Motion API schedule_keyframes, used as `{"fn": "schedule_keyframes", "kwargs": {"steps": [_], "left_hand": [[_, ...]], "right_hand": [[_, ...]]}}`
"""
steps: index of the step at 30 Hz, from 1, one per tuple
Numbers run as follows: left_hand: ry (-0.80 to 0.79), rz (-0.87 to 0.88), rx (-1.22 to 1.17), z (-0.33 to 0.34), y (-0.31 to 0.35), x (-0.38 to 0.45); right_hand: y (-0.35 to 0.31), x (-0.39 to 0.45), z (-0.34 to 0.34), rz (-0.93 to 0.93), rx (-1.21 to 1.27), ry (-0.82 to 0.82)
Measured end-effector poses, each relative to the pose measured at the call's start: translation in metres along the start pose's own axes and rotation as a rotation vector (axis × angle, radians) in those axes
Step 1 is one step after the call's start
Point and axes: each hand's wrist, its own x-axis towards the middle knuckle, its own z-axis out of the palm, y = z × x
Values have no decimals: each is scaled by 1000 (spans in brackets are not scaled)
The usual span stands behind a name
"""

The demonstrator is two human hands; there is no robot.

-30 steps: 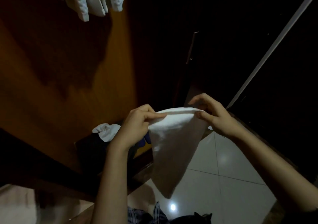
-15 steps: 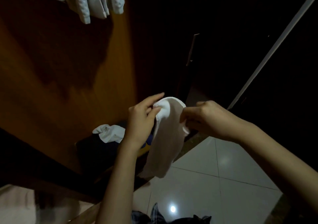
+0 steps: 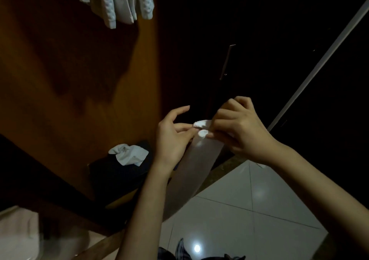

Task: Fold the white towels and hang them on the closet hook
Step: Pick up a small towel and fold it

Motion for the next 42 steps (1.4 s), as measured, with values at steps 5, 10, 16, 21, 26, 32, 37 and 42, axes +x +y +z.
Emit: {"fn": "schedule_keyframes", "kwargs": {"steps": [5, 10, 16, 21, 26, 32, 37, 42], "left_hand": [[-14, -1, 3, -1, 0, -2], [-61, 11, -60, 4, 2, -5], [-177, 73, -90, 7, 7, -8], [-201, 103, -46, 8, 9, -10], [-90, 140, 25, 13, 8, -7], [-190, 167, -27, 15, 27, 17], [-185, 151, -107, 8, 52, 38], [-493, -40, -126, -6, 60, 34]], "right_hand": [[-4, -3, -7, -67, -63, -27], [0, -3, -11, 25, -182, -10], [2, -5, -11, 142, -138, 9], [3, -7, -11, 218, -102, -20], [6, -11, -1, 246, 29, 135], [19, -29, 24, 618, 1049, 228], [12, -29, 45, 691, 1359, 291], [11, 11, 10, 651, 1337, 523]]}}
